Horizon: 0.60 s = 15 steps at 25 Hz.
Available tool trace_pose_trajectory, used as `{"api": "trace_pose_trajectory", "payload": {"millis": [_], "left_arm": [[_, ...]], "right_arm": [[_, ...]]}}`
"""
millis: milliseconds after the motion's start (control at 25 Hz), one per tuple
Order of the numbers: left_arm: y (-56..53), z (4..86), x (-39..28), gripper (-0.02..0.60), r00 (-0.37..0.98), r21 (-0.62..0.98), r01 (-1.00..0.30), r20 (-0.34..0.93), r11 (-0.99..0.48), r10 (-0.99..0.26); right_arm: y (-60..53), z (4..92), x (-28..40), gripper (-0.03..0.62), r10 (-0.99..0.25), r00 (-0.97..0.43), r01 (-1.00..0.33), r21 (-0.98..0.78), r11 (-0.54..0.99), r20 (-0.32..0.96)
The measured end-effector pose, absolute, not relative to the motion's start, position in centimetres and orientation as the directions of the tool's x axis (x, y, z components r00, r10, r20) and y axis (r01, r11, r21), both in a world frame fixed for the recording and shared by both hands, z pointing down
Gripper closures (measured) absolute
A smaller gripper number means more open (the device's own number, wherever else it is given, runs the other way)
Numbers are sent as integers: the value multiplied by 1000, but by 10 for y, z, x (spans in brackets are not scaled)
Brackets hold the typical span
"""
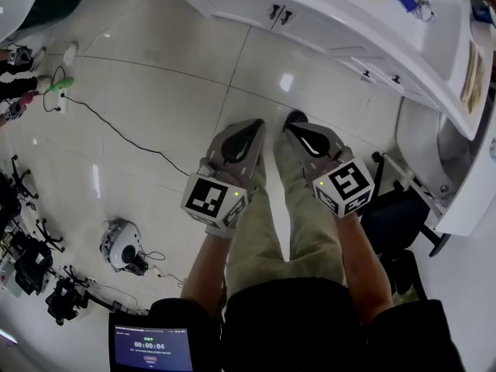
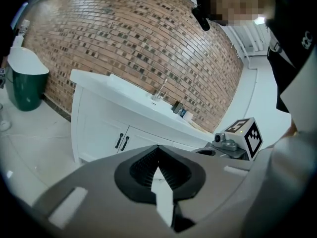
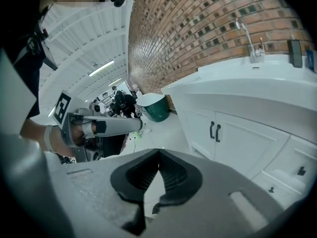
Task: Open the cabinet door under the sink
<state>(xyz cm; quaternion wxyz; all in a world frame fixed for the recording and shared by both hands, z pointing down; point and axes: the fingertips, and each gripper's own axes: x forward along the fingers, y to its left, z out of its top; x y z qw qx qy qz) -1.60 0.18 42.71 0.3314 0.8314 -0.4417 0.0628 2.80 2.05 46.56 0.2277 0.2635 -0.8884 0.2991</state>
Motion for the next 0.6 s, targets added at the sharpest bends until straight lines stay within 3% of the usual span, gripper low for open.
{"api": "trace_pose_trajectory", "payload": {"millis": [360, 600], "left_arm": [[-2, 431, -16, 571, 583, 488, -791, 418, -369, -696], [-6, 426, -19, 571, 578, 488, -795, 425, -362, -697]], "right_arm": [[3, 485, 35, 603, -297, -749, -586, -383, 714, 592], [-44, 508, 37, 603, -340, -722, -608, -320, 726, 602]]}}
